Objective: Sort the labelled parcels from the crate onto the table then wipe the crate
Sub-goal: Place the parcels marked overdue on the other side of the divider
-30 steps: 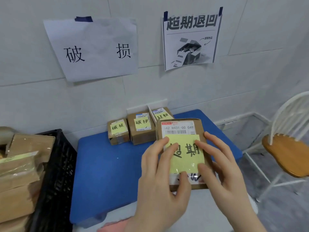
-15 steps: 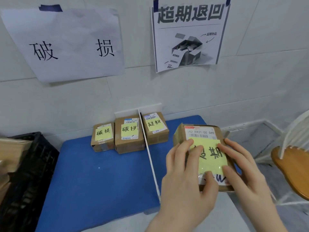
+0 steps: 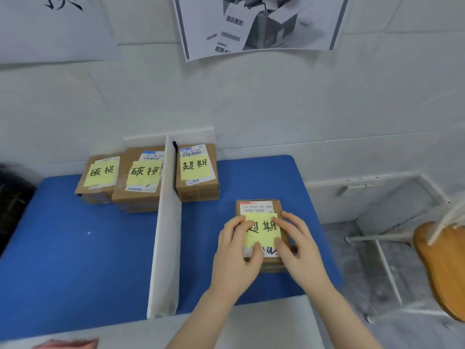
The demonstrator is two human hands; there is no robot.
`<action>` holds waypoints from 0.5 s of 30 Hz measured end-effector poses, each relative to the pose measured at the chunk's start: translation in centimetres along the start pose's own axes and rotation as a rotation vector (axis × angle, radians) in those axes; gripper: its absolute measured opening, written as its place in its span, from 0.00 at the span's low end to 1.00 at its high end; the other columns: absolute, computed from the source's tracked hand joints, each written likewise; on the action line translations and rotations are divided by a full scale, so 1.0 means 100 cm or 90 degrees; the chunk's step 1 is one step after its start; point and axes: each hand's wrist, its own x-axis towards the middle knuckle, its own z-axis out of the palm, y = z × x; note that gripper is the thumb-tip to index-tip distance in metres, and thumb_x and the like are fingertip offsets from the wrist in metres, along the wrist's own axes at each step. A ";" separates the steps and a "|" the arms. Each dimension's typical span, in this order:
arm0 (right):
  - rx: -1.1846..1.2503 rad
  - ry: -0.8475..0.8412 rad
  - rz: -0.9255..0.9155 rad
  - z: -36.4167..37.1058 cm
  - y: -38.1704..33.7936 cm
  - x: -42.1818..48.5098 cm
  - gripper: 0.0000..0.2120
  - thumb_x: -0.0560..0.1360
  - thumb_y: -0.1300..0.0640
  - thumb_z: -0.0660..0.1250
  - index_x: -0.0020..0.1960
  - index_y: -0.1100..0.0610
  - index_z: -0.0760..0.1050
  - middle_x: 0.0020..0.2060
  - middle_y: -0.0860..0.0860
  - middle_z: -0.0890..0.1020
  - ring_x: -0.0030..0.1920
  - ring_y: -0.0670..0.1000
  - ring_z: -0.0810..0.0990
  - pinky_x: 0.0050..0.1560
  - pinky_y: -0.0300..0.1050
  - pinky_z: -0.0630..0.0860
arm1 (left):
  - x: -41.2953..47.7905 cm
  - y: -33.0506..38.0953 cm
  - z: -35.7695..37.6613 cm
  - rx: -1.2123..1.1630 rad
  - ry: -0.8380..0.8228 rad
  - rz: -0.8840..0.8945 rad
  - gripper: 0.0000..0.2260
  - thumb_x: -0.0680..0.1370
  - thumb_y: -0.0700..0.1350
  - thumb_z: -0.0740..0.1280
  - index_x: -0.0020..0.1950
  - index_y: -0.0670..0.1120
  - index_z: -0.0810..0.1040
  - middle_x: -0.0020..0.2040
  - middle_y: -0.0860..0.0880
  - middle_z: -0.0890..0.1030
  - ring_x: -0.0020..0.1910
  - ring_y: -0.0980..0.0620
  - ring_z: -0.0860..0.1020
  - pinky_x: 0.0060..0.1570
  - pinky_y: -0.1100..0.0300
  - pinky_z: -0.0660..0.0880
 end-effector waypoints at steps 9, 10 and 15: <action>-0.014 -0.066 -0.041 0.007 0.028 0.041 0.21 0.78 0.62 0.65 0.69 0.48 0.71 0.70 0.40 0.63 0.68 0.41 0.67 0.51 0.30 0.75 | 0.032 -0.012 0.012 0.017 -0.009 -0.011 0.23 0.75 0.57 0.58 0.69 0.54 0.67 0.68 0.66 0.58 0.70 0.60 0.62 0.51 0.67 0.77; -0.012 -0.069 -0.039 0.008 0.029 0.049 0.21 0.78 0.62 0.64 0.69 0.49 0.71 0.70 0.40 0.63 0.67 0.41 0.68 0.51 0.30 0.75 | 0.040 -0.012 0.013 0.022 -0.008 -0.013 0.23 0.75 0.56 0.58 0.69 0.53 0.67 0.69 0.65 0.58 0.70 0.60 0.62 0.51 0.67 0.77; -0.014 -0.079 -0.045 0.011 0.032 0.102 0.21 0.78 0.62 0.64 0.69 0.51 0.71 0.70 0.41 0.63 0.65 0.40 0.69 0.53 0.33 0.74 | 0.088 -0.010 0.014 0.091 -0.004 -0.040 0.20 0.78 0.49 0.63 0.70 0.51 0.67 0.70 0.61 0.59 0.68 0.60 0.64 0.45 0.60 0.78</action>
